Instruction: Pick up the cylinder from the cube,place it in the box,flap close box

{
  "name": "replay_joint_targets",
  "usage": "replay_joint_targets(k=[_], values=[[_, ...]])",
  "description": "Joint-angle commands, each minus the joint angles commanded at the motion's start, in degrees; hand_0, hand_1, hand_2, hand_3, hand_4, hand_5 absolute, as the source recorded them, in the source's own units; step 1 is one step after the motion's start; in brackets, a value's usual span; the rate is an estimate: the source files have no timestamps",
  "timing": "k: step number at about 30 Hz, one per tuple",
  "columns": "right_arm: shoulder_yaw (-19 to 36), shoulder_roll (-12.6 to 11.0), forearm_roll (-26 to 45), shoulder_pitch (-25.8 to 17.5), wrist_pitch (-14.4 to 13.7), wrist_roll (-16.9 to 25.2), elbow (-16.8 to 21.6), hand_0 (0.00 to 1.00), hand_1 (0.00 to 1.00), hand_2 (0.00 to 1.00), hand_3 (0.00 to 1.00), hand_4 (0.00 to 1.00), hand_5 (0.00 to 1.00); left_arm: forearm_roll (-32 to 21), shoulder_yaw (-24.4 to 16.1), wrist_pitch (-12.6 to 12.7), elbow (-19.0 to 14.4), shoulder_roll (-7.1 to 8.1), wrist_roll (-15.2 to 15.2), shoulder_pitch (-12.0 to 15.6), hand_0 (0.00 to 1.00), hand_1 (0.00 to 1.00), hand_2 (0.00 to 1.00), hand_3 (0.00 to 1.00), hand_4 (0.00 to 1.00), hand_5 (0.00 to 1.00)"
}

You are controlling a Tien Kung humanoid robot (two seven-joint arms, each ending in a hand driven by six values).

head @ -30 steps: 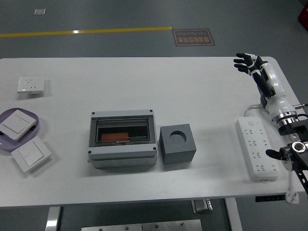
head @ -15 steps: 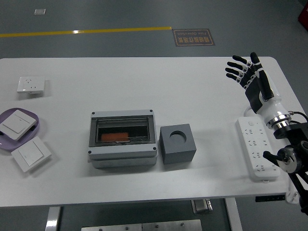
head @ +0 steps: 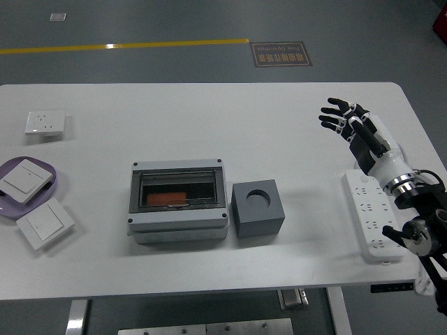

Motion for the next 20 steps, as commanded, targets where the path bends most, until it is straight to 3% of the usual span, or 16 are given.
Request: replay_joint_targets(k=[8, 20], values=[[0.0, -0.1, -0.2, 0.0, 0.3, -0.3, 0.0, 0.758, 0.662, 0.652, 0.67, 0.547, 0.391, 4.5, -4.0, -0.3, -0.6, -0.02, 0.1, -0.1, 0.675, 0.685, 0.669, 0.694, 0.691, 0.254], [0.2, -0.2, -0.3, 0.0, 0.2, -0.5, 0.0, 0.763, 0.661, 0.654, 0.671, 0.558, 0.403, 5.1, -4.4, -0.3, -0.7, -0.17, 0.3, -0.3, 0.675, 0.685, 0.669, 0.693, 0.69, 0.254]])
